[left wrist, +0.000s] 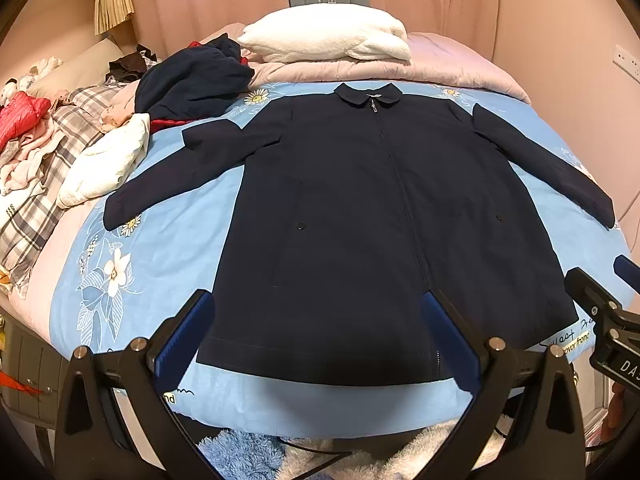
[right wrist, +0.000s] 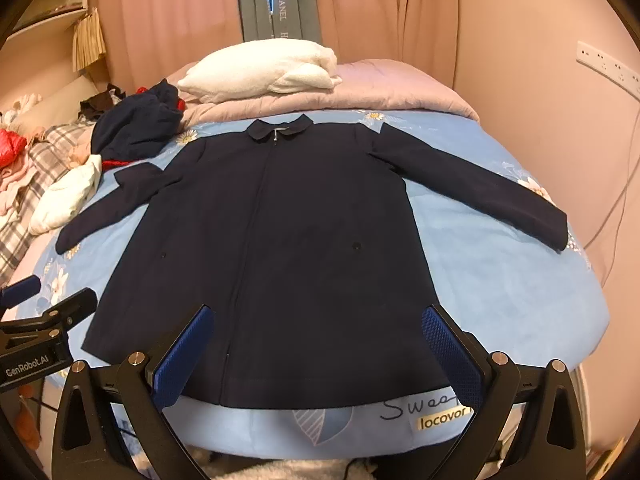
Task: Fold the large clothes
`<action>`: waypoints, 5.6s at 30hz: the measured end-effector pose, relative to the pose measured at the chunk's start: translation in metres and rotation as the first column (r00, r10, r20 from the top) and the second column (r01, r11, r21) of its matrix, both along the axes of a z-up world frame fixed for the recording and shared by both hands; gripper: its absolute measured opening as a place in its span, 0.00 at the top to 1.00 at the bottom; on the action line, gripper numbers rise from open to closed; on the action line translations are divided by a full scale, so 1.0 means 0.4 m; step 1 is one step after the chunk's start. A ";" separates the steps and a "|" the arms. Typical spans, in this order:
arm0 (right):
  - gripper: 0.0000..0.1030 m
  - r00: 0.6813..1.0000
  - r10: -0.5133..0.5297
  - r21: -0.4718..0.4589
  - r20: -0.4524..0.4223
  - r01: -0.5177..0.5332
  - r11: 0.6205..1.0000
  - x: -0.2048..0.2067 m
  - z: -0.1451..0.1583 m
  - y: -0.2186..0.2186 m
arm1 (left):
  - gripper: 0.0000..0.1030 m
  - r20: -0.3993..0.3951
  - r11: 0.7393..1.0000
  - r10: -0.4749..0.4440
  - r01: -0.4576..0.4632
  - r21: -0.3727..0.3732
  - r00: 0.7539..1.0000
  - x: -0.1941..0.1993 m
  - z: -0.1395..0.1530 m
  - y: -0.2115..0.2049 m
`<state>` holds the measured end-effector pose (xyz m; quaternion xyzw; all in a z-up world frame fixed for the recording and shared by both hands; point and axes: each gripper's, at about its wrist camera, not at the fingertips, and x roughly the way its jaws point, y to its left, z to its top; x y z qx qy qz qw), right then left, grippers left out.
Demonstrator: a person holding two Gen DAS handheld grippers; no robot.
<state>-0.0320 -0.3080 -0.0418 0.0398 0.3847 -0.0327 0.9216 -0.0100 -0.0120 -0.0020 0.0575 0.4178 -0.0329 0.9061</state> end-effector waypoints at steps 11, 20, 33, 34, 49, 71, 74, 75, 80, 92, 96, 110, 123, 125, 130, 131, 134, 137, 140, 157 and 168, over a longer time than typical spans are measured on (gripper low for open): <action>0.00 1.000 -0.001 0.000 -0.003 0.001 1.000 0.000 -0.002 0.004 | 0.00 -0.001 1.000 0.000 0.000 0.003 1.000 -0.001 0.001 0.001; 0.00 1.000 -0.002 -0.001 -0.002 0.002 1.000 -0.001 -0.002 0.008 | 0.00 0.002 1.000 -0.007 0.007 0.008 1.000 -0.006 0.000 -0.001; 0.00 1.000 -0.002 0.013 -0.005 0.002 1.000 -0.003 -0.006 0.005 | 0.00 -0.002 1.000 -0.009 0.009 0.015 1.000 -0.001 -0.003 -0.002; 0.00 1.000 -0.004 0.016 -0.007 0.004 1.000 -0.002 -0.007 0.005 | 0.00 -0.003 1.000 -0.011 0.011 0.014 1.000 0.000 -0.004 -0.002; 0.00 0.970 -0.104 0.757 0.220 -0.103 0.645 0.001 -0.135 -0.340 | 0.00 -0.041 0.851 -0.084 0.050 -0.523 0.996 0.119 -0.072 0.050; 0.00 0.785 -0.618 0.788 -0.050 0.411 0.458 0.278 -0.314 -0.831 | 0.00 -0.165 0.894 -0.098 0.014 -0.448 0.981 0.430 -0.165 -0.063; 0.03 0.747 -0.664 0.780 -0.037 0.437 0.448 0.298 -0.310 -0.859 | 0.00 -0.151 0.896 -0.093 0.017 -0.443 0.984 0.452 -0.167 -0.066; 0.13 0.731 -0.681 0.778 -0.049 0.455 0.433 0.303 -0.309 -0.865 | 0.00 -0.148 0.893 -0.093 0.017 -0.450 0.985 0.463 -0.167 -0.069; 0.82 0.708 -0.700 0.763 -0.092 0.502 0.408 0.316 -0.313 -0.908 | 0.00 -0.154 0.891 -0.088 0.008 -0.453 0.984 0.479 -0.174 -0.069; 0.90 0.725 -0.628 0.420 0.282 0.495 0.761 0.401 0.161 -0.718 | 0.00 -0.125 0.895 -0.052 -0.009 -0.446 0.991 0.491 -0.149 0.037; 0.90 0.847 -0.387 0.197 0.365 0.336 0.921 0.524 0.293 -0.435 | 0.00 -0.126 0.887 -0.010 -0.049 -0.459 0.992 0.491 -0.156 0.114; 0.79 0.950 0.312 -0.353 -0.011 -0.296 0.888 0.857 -0.031 0.423 | 0.00 -0.169 0.852 0.179 -0.239 -0.466 0.969 0.459 -0.222 0.353; 0.37 0.810 0.586 -0.075 -0.036 -0.586 0.806 0.753 -0.060 0.259 | 0.00 -0.145 0.828 0.068 -0.137 -0.543 0.987 0.583 -0.191 0.260; 0.33 0.837 0.547 0.024 0.025 -0.548 0.836 0.743 -0.034 0.175 | 0.00 -0.125 0.810 0.029 -0.096 -0.579 0.992 0.615 -0.171 0.225; 0.33 0.957 0.278 0.261 0.087 -0.291 0.921 0.763 -0.045 -0.111 | 0.00 -0.082 0.728 -0.090 0.009 -0.685 0.993 0.754 -0.140 0.107; 0.33 0.969 0.234 0.303 0.082 -0.248 0.920 0.757 -0.058 -0.150 | 0.01 -0.088 0.714 -0.108 0.016 -0.700 0.990 0.784 -0.146 0.084; 0.36 0.983 0.158 0.469 0.092 -0.183 0.864 0.767 -0.088 -0.229 | 0.02 -0.112 0.712 -0.152 0.030 -0.702 0.982 0.875 -0.180 0.020; 0.41 0.992 0.096 0.568 0.085 -0.127 0.813 0.800 -0.134 -0.283 | 0.11 -0.175 0.724 -0.145 -0.016 -0.689 0.974 0.943 -0.247 0.002; 0.47 1.000 0.003 0.587 0.000 -0.003 0.810 0.820 -0.200 -0.335 | 0.13 -0.260 0.731 -0.082 -0.120 -0.672 0.962 0.966 -0.331 0.031; 0.31 0.998 0.043 0.592 0.052 -0.066 0.803 0.663 -0.153 -0.291 | 0.02 -0.132 0.658 0.203 -0.235 -0.715 0.970 0.660 -0.242 0.444; 0.28 0.982 0.178 0.569 0.064 -0.182 0.802 0.565 -0.153 -0.163 | 0.02 -0.281 0.284 0.539 -0.485 -0.827 0.794 0.488 -0.382 0.907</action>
